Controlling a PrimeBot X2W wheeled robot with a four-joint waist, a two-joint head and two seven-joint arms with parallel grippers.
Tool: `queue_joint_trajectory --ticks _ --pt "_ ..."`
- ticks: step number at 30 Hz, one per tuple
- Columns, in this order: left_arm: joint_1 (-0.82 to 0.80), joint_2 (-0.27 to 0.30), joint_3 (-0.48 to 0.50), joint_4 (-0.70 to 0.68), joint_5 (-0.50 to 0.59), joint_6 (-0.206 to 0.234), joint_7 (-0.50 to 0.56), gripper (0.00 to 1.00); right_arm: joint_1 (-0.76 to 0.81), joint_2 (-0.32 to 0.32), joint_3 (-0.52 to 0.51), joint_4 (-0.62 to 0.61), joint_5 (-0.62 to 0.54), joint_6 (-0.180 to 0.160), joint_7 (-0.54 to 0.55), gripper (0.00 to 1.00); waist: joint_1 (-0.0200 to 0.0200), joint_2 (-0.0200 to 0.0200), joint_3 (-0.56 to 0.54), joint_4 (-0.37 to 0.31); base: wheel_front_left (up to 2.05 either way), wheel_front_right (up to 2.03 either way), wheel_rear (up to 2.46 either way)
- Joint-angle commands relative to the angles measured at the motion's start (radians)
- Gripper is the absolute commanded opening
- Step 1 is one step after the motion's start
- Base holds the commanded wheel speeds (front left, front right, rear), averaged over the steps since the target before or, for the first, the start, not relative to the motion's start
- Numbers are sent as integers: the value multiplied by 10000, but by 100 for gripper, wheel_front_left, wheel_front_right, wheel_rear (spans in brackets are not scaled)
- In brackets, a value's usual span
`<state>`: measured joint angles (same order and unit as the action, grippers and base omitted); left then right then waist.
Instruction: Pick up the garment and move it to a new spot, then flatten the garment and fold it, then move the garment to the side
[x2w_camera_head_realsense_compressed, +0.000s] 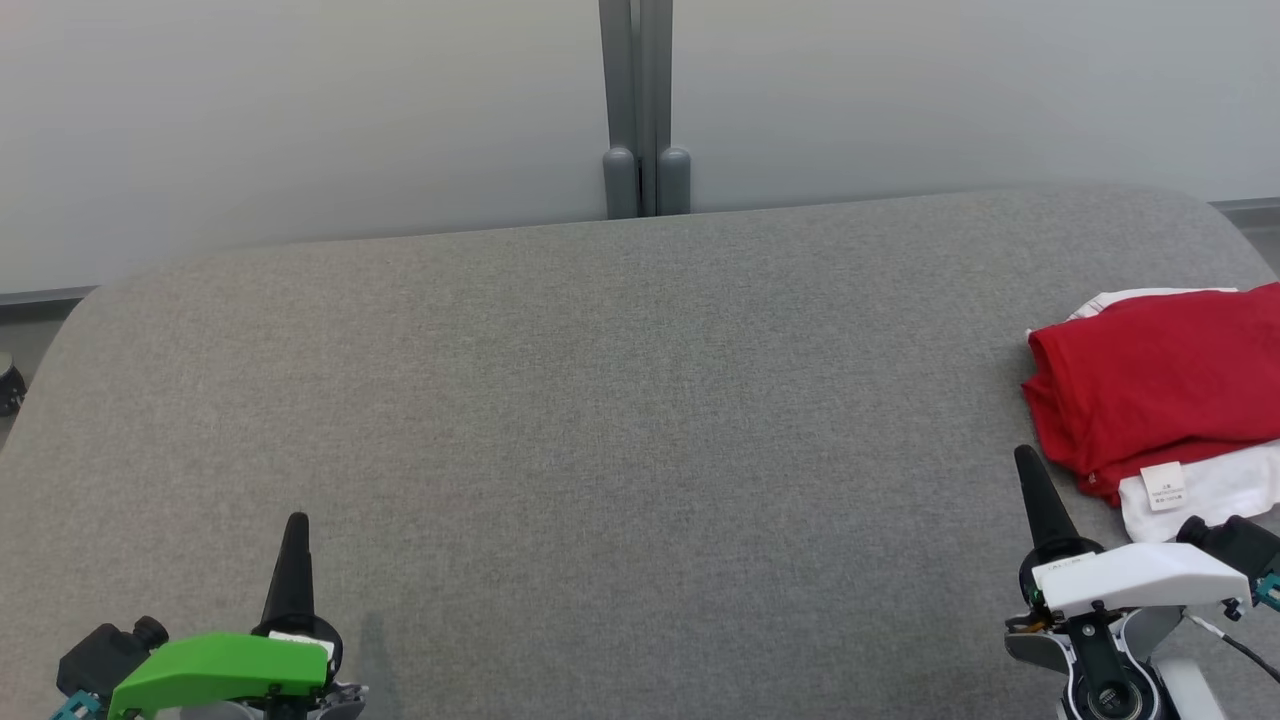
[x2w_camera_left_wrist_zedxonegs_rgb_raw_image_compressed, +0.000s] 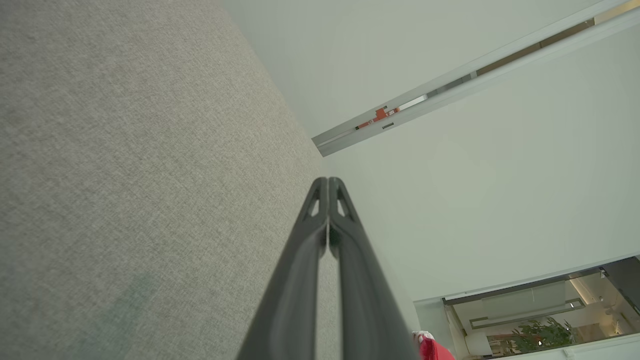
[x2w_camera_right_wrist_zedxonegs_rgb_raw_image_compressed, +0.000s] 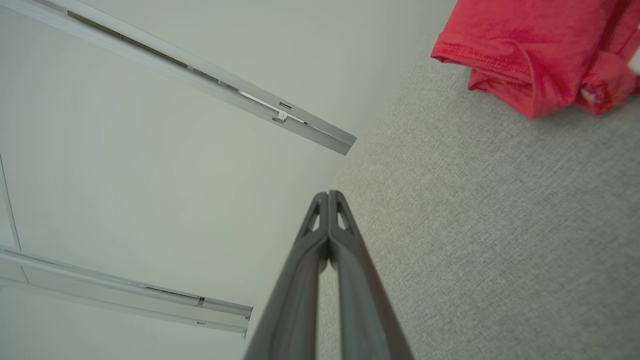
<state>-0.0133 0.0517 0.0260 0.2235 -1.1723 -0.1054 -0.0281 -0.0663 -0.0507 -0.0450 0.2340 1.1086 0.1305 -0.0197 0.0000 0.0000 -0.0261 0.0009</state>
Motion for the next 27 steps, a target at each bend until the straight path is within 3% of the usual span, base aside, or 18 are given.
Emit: queue_joint_trajectory --ticks 1,27 --pt "-325 85 64 -73 -233 -48 50 0 -200 -18 -58 -53 273 3 68 0 0 0 7 0 0 0 0" --pt "-680 84 450 77 -2395 -172 715 0 -333 -10 -392 31 2685 3 731 0 0 0 132 -4 0 0 0"
